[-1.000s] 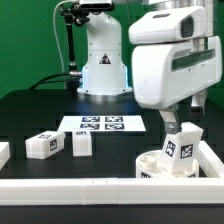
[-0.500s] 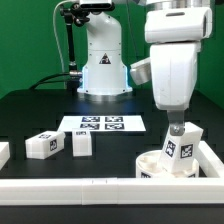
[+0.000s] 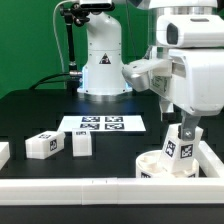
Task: Assemble stool
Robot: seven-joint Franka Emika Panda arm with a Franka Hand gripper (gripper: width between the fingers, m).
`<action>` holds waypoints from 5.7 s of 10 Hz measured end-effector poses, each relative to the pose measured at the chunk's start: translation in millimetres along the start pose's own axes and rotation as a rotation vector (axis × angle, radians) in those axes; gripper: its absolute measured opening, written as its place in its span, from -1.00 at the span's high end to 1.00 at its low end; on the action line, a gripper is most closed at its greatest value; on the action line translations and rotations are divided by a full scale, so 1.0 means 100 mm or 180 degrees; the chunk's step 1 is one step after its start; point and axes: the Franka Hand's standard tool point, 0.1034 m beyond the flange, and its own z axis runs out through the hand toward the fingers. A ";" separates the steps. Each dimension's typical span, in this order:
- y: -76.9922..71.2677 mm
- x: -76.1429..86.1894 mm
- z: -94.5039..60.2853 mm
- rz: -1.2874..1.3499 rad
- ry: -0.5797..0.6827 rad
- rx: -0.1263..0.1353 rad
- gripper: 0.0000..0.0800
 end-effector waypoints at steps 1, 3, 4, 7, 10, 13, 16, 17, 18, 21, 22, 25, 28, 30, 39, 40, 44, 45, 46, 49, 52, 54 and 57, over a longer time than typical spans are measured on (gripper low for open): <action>0.00 0.00 0.01 -0.0107 -0.0013 0.0004 -0.62; -0.02 -0.01 0.05 -0.0559 -0.0063 0.0028 -0.62; -0.04 -0.01 0.10 -0.0564 -0.0069 0.0056 -0.62; -0.05 -0.02 0.12 -0.0541 -0.0069 0.0066 0.02; -0.06 -0.03 0.12 -0.0453 -0.0070 0.0067 0.16; -0.07 -0.04 0.12 0.0134 -0.0078 0.0080 0.16; -0.14 -0.05 0.12 0.0985 -0.0114 0.0226 0.16; -0.16 -0.06 0.12 0.1281 -0.0146 0.0308 0.16; -0.16 -0.06 0.12 0.1512 -0.0163 0.0319 0.16; -0.16 -0.06 0.12 0.2065 -0.0190 0.0305 0.16; -0.16 -0.05 0.12 0.2275 -0.0199 0.0301 0.16; -0.17 -0.14 0.12 0.3005 -0.0181 0.0319 0.15; -0.18 -0.17 0.13 0.3806 -0.0110 0.0369 0.15; -0.16 -0.14 0.14 0.4434 -0.0077 0.0305 0.15; -0.13 0.16 0.15 0.6741 0.0103 0.0348 0.15; -0.13 0.22 0.15 0.7121 0.0107 0.0406 0.15; -0.13 0.31 0.15 0.8180 0.0109 0.0599 0.15; -0.13 0.33 0.15 0.8461 0.0102 0.0661 0.15; -0.13 0.35 0.15 0.8795 0.0085 0.0728 0.15; -0.12 0.42 0.16 0.9632 0.0106 0.0914 0.15; -0.12 0.45 0.17 0.9972 0.0026 0.1023 -0.09; -0.12 0.46 0.17 0.9923 0.0030 0.1025 -0.42; -0.08 0.43 -0.04 0.9495 0.0077 0.1048 -0.61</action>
Offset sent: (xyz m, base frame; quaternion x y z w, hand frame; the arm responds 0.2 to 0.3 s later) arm 0.0018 0.0063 -0.0122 0.0185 -0.0100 -0.0638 0.9977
